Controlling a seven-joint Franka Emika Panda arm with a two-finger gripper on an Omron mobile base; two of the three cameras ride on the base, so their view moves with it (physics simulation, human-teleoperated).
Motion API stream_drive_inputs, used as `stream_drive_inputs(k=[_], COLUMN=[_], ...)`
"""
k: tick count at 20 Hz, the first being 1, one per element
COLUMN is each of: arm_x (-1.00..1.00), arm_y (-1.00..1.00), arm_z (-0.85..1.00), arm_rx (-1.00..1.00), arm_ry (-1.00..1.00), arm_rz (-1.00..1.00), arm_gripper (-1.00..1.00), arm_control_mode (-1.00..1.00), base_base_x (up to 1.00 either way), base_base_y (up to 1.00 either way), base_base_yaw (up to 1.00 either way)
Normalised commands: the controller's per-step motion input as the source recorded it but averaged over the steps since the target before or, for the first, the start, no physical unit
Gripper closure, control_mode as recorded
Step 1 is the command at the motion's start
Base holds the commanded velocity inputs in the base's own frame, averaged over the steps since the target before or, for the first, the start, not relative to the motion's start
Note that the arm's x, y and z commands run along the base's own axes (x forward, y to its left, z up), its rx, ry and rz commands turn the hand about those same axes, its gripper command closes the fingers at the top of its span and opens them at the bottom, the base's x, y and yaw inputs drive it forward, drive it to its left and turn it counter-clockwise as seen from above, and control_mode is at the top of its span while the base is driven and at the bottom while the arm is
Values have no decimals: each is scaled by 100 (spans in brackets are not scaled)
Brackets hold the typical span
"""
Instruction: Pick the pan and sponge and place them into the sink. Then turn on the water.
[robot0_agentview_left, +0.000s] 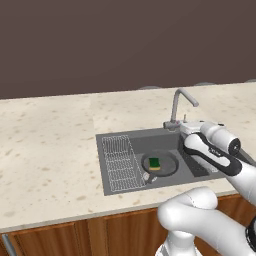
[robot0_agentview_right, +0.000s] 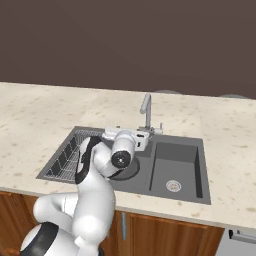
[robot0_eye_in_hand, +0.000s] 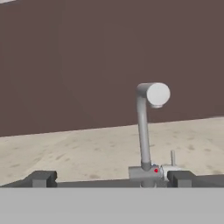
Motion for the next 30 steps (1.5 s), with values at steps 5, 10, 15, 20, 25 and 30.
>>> stream_drive_inputs(k=[5,10,15,20,25,30], arm_x=[12,7,9,14,19,26], arm_y=[-33,-23,-21,-16,-13,-13], arm_z=[0,-3,-11,-16,-18,-11], arm_rx=[0,1,2,3,4,1], arm_ry=[0,0,-4,-4,-4,-1], arm_rz=[0,2,4,4,4,1], arm_gripper=[-100,-100,-100,-100,-100,-100], arm_control_mode=[-100,-100,-100,-100,-100,-100], base_base_x=[0,0,0,0,0,0], base_base_y=[0,0,0,0,0,0], base_base_yaw=[0,0,0,0,0,0])
